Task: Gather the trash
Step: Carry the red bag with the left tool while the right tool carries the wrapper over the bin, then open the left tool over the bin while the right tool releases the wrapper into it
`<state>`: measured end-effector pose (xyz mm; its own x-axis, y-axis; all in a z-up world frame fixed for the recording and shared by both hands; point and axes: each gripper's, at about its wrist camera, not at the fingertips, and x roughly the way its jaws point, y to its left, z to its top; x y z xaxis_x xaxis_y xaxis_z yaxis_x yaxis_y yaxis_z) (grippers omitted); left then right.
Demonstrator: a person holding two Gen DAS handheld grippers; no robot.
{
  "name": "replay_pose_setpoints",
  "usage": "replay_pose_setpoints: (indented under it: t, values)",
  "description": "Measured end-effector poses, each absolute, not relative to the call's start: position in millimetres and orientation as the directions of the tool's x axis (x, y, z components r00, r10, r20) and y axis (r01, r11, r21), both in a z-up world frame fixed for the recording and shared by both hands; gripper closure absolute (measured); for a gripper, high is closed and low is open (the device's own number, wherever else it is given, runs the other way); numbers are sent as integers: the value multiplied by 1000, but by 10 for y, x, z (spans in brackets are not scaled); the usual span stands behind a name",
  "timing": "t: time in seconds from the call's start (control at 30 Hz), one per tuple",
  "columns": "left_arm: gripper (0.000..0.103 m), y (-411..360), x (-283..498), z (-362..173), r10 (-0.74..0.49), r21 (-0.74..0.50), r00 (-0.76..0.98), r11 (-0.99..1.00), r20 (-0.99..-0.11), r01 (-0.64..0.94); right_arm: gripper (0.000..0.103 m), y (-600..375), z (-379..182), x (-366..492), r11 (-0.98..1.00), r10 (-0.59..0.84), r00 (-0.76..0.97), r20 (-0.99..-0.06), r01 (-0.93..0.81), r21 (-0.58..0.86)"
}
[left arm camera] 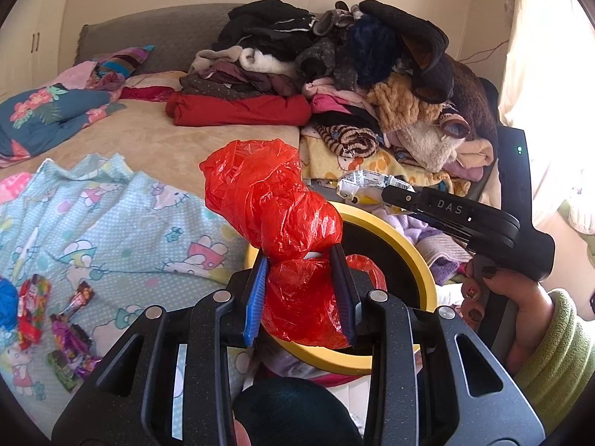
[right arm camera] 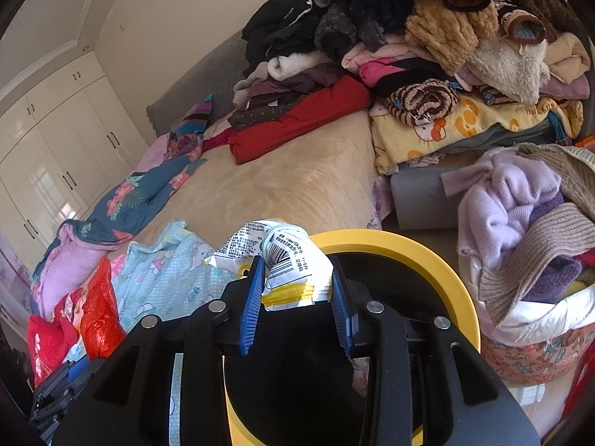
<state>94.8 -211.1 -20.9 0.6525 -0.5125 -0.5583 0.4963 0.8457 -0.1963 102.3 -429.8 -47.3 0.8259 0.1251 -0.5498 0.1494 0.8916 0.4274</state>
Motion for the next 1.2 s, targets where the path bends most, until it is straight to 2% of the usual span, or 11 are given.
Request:
replay_pose_setpoints:
  t: [0.8,0.93,1.0,1.07,1.1,1.17,1.2]
  values:
    - [77,-2685,1284,-796,-521,-202,522,811,-675,549,70,-4658,-877,1160,839,97,748,-656,293,459]
    - [76,-2689,1335,-848,-519,-213,515,815,-682,540,67,-4689,-950,1199,826,103,728,-678,317,466]
    - [67,-2635,1357,-867,-510,-218,526,826,-681,520,61,-4709,-972,1210,819,100,724,-682,329,469]
    - [44,-2572,1356,-873,-501,-224,540,838,-676,497,56,-4703,-958,1216,823,89,725,-683,333,461]
    - [38,-2527,1350,-862,-494,-223,553,846,-671,485,52,-4687,-947,1217,828,82,728,-681,330,453]
    - [12,-2439,1337,-817,-477,-220,585,862,-656,457,48,-4652,-918,1215,837,76,735,-674,320,444]
    - [11,-2385,1323,-785,-471,-220,603,868,-644,444,47,-4637,-906,1217,841,74,739,-669,314,440]
